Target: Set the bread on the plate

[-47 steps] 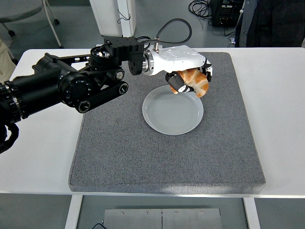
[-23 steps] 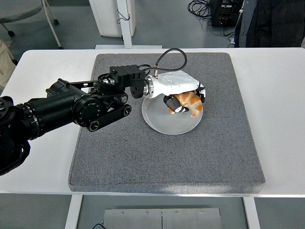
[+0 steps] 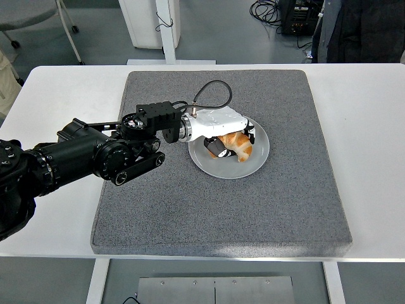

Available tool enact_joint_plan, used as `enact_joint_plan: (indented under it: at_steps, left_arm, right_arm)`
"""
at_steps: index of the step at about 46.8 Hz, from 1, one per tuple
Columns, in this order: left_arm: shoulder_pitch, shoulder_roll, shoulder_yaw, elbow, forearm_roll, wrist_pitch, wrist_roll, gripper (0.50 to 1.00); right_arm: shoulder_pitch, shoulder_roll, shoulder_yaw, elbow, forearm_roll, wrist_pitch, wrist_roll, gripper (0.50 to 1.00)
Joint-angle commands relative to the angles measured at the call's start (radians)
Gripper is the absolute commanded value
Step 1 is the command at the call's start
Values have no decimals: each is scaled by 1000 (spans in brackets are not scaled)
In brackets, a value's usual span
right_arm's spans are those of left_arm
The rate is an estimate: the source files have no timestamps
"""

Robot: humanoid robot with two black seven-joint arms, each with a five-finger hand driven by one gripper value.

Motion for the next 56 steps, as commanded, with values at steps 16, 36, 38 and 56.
enact_joint_plan:
  at_steps: [16, 36, 38, 56]
  left_arm:
    - [22, -1, 2, 17, -3, 4, -6, 500]
    - [10, -8, -1, 2, -35, 2, 8, 880]
    - [7, -8, -3, 0, -42, 2, 8, 948]
    - [-56, 92, -21, -123, -60, -5, 16, 978]
  right_arm:
    - [0, 0, 0, 0, 1, 0, 0, 1000]
    - [0, 0, 0, 0, 1, 0, 0, 1000]
    - [0, 0, 1, 0, 0, 0, 0, 1000]
    - [0, 0, 1, 0, 1, 0, 0, 1000]
